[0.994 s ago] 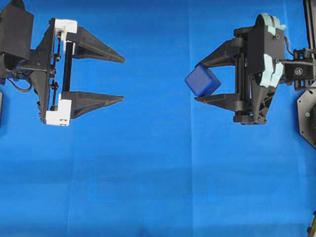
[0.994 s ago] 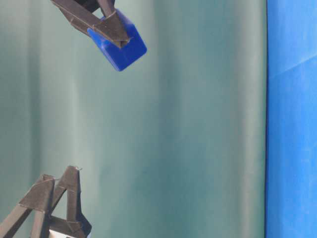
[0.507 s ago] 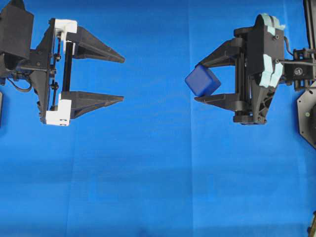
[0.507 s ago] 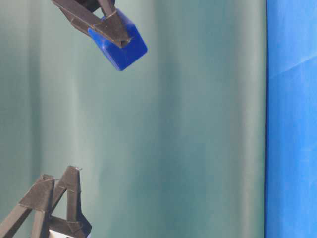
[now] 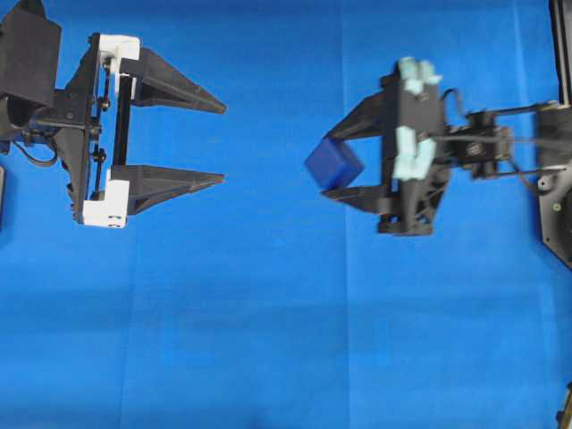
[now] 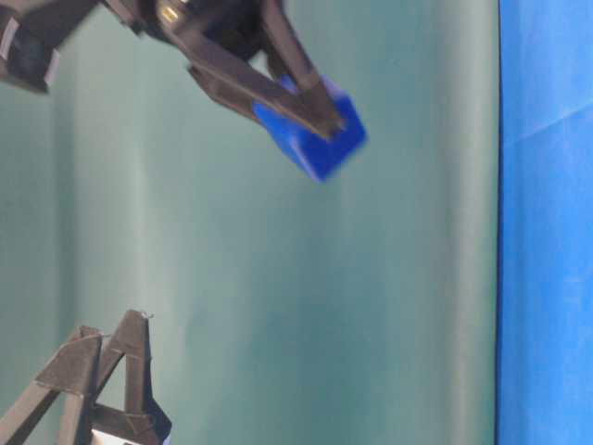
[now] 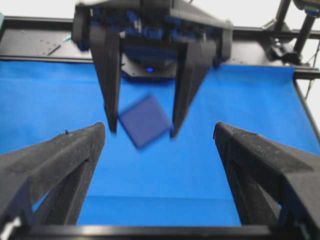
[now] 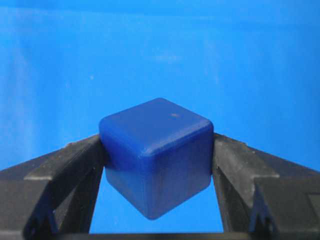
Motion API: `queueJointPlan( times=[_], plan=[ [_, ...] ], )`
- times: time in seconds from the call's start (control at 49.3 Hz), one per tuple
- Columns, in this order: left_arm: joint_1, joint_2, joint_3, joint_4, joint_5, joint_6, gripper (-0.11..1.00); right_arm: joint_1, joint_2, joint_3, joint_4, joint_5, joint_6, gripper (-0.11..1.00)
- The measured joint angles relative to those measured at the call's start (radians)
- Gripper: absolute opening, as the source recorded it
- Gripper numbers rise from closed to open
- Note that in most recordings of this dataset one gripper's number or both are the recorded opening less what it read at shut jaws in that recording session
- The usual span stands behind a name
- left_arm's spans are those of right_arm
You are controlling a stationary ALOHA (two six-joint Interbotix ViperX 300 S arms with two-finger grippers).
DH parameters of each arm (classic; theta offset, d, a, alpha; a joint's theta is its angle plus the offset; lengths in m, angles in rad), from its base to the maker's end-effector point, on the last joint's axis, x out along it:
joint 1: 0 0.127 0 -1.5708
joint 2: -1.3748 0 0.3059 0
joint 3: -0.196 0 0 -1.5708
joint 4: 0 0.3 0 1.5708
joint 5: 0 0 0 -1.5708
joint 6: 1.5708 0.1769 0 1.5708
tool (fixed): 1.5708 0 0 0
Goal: Handover the blue block to the right arm after grasping it with the left arm, then place it in the designated position.
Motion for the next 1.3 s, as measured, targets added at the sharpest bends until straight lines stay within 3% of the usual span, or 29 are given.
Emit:
queueJointPlan(
  times=[0.71, 0.912, 1.298],
  plan=[
    [0.000, 0.000, 0.000, 0.000, 0.000, 0.002, 0.93, -0.080, 0.483, -0.018, 0.000, -0.385, 0.038, 0.56],
    [-0.002, 0.000, 0.000, 0.000, 0.000, 0.003, 0.93, -0.092, 0.552, -0.035, 0.002, -0.446, 0.038, 0.56],
    [-0.002, 0.000, 0.002, 0.000, 0.000, 0.005, 0.93, -0.095, 0.583, -0.054, 0.002, -0.454, 0.038, 0.56]
  ],
)
